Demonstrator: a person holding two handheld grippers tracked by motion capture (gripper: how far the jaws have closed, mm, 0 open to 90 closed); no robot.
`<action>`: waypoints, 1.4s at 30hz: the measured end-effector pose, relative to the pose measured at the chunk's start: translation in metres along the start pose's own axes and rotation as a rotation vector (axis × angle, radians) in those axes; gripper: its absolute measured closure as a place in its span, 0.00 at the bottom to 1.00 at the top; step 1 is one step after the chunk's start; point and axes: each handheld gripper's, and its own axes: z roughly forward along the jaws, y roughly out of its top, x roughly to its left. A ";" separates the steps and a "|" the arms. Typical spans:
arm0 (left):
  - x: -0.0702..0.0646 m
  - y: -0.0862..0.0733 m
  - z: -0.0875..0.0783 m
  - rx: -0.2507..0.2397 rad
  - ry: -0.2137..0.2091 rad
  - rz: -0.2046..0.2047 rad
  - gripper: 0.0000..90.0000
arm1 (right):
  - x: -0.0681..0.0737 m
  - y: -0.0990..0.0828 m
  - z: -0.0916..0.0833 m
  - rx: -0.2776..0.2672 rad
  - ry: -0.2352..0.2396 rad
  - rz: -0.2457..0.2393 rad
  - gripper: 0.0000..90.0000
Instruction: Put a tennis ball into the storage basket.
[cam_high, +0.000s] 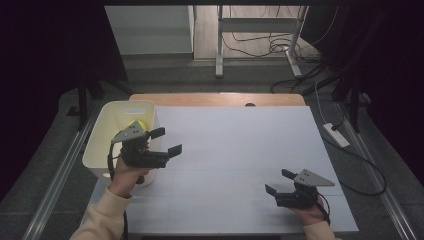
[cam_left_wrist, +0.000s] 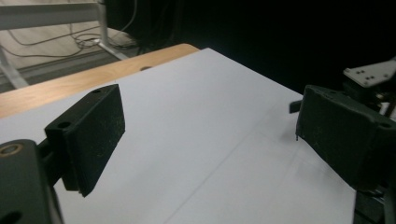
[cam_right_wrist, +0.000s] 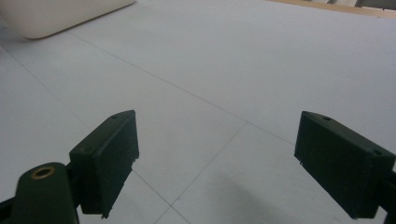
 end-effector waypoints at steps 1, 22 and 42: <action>-0.004 -0.004 0.001 0.004 -0.014 0.006 0.10 | 0.000 0.000 0.000 0.000 0.000 0.000 0.15; -0.041 -0.065 0.017 0.057 -0.097 0.109 0.10 | 0.001 0.000 0.000 0.005 -0.004 0.001 0.15; -0.015 -0.122 0.006 0.113 0.002 0.032 0.10 | 0.002 -0.002 0.000 0.014 0.008 -0.008 0.15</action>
